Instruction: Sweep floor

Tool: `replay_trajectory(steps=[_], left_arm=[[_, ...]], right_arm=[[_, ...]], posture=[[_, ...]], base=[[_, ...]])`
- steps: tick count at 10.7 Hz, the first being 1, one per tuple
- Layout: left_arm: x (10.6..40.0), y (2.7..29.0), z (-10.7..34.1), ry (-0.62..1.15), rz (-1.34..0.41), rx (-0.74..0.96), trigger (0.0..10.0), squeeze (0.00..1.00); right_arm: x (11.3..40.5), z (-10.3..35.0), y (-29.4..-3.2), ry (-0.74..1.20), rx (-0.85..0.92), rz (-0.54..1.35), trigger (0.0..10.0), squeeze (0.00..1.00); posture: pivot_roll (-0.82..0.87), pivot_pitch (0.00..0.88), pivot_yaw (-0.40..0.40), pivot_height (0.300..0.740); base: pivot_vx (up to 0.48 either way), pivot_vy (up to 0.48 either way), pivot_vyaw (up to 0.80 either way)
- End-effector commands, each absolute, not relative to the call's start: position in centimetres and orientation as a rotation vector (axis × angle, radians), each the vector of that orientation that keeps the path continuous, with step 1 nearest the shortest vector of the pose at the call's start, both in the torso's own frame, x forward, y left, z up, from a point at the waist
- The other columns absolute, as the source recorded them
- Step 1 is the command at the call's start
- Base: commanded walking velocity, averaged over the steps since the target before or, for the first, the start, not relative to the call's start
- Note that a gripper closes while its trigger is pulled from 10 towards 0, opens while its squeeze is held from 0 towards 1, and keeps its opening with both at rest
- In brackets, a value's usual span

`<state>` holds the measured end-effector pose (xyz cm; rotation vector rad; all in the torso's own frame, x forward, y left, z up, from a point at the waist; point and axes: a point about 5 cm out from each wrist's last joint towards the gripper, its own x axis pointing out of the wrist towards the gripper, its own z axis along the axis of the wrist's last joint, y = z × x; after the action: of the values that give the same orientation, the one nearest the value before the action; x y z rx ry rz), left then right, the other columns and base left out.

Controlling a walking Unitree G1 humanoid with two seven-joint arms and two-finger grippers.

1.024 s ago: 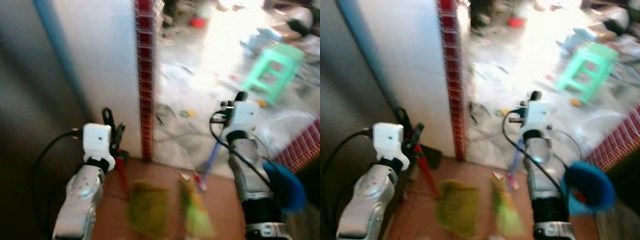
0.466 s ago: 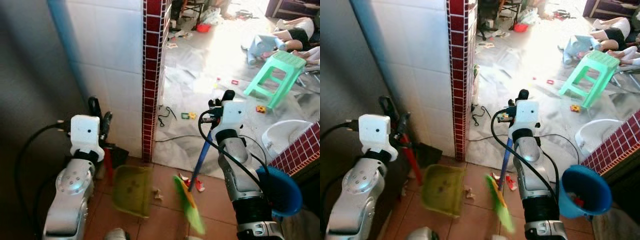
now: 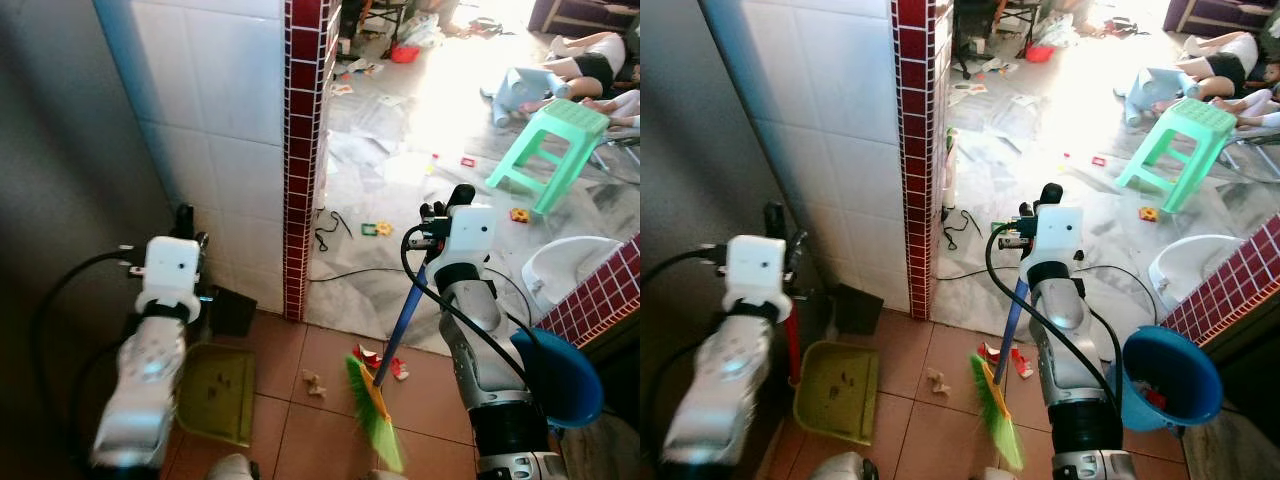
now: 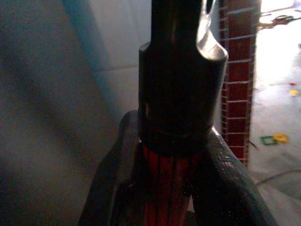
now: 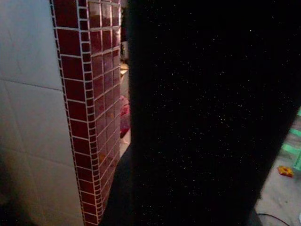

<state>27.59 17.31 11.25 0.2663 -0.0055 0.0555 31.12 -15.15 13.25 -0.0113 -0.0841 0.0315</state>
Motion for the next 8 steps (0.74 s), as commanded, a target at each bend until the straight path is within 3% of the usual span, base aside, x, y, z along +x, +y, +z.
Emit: replay_trajectory(steps=[1, 5, 8], left_arm=[[28.6, 16.3, 12.3, -0.112, 0.057, 0.277, 10.0, 0.0], [32.0, 13.0, 9.8, -0.089, 0.073, 0.254, 10.0, 0.0], [32.3, 11.0, 7.5, -0.01, -0.01, 0.201, 10.0, 0.0]], right_arm=[[31.3, 14.4, -15.8, -0.114, -0.009, 0.021, 10.0, 0.0], [32.9, 16.1, -15.1, -0.132, 0.016, 0.075, 10.0, 0.0], [33.6, 16.6, -15.0, -0.118, 0.049, 0.065, 10.0, 0.0]], posture=[[-0.07, 0.0, -0.056, 0.74], [-0.13, 0.004, -0.083, 0.74], [-0.14, 0.0, -0.077, 0.74]], base=[[0.0, 0.0, 0.0], [0.0, 0.0, 0.0], [0.0, 0.0, 0.0]])
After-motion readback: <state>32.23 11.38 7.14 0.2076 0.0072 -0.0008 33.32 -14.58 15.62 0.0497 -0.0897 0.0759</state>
